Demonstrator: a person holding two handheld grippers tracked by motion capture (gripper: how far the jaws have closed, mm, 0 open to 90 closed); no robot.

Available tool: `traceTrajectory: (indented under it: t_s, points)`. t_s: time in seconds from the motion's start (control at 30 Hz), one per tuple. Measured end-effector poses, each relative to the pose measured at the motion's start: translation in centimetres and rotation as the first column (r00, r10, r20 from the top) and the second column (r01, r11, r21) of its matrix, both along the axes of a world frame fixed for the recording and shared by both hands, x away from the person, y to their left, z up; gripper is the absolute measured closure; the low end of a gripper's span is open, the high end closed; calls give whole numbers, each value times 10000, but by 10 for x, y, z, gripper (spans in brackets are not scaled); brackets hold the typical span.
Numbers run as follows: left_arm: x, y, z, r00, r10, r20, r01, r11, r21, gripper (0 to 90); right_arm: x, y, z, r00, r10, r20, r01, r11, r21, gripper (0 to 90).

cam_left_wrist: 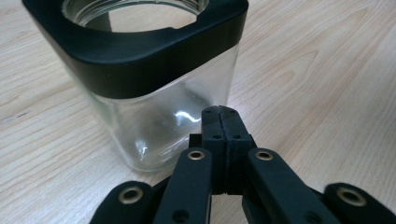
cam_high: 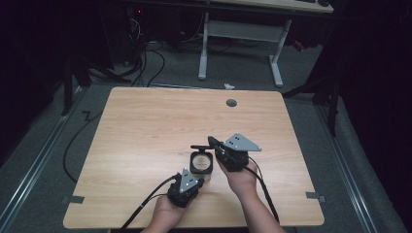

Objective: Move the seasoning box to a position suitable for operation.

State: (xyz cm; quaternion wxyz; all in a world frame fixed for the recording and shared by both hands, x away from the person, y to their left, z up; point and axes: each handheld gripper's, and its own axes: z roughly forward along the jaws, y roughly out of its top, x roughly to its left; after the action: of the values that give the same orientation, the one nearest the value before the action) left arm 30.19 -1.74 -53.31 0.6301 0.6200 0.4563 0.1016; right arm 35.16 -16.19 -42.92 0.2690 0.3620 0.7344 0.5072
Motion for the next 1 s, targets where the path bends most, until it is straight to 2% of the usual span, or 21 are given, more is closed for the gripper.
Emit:
traceTrajectory:
  t_s: [0.37, 0.63, 0.9, 0.93, 1.0]
  points:
    - [0, -1, 0, 10000, -61, 8, 61, 10000, 75, 900, -18, -3, -45, 9957, 143, -913, -172, 9994, -314, 900]
    - [0, 7, 7, 10000, 23, -34, -23, 9999, -136, 900, -18, -8, -36, 9981, 103, -616, -119, 9996, -265, 899]
    - [-3, 25, 11, 9998, 125, -178, -127, 9999, -65, 870, -14, -26, -36, 9971, -320, -691, 311, 9994, -147, 898]
    - [-3, 28, 11, 9998, 117, -138, -117, 9999, 44, 864, -13, -28, -37, 9967, -361, -722, 353, 9993, -131, 898]
    - [-3, 34, 10, 9997, 186, -187, -186, 9998, -19, 841, -12, -34, -38, 9959, -510, -747, 504, 9987, -97, 897]
